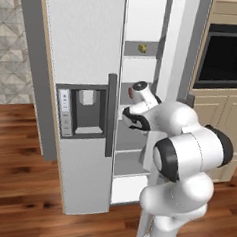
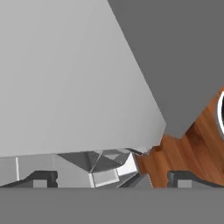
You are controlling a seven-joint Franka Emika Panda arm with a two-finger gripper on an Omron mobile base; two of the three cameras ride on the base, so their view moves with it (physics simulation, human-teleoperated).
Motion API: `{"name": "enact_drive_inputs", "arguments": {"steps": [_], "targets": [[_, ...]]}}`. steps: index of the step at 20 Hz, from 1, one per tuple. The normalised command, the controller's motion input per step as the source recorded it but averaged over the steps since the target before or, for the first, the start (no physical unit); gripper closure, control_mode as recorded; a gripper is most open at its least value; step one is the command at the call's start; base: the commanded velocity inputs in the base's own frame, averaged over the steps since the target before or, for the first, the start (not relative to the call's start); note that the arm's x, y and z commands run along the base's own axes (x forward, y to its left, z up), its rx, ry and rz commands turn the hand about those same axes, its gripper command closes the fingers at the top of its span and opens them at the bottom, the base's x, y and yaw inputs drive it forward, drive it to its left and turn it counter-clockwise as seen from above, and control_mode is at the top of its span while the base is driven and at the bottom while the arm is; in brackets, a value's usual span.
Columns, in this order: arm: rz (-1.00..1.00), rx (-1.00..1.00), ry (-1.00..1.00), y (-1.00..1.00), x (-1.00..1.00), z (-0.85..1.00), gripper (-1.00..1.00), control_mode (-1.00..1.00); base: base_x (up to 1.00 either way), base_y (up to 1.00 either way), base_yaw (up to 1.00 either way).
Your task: Retrieve the sausage and cheese from the fridge and place them on the cutting board on the counter.
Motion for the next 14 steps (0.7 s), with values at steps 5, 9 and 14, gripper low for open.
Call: {"name": "enact_drive_inputs", "arguments": {"steps": [5, 9, 14], "targets": [[-0.13, 0.04, -0.02, -0.75, -0.24, 0.0, -1.0, -1.0, 0.0, 0.0, 0.0], [-0.17, 0.06, 0.0, -0.74, -0.26, 0.04, -1.0, -1.0, 0.0, 0.0, 0.0], [-0.21, 0.04, 0.0, -0.72, -0.28, 0.04, -1.0, -1.0, 0.0, 0.0, 0.0]]}}
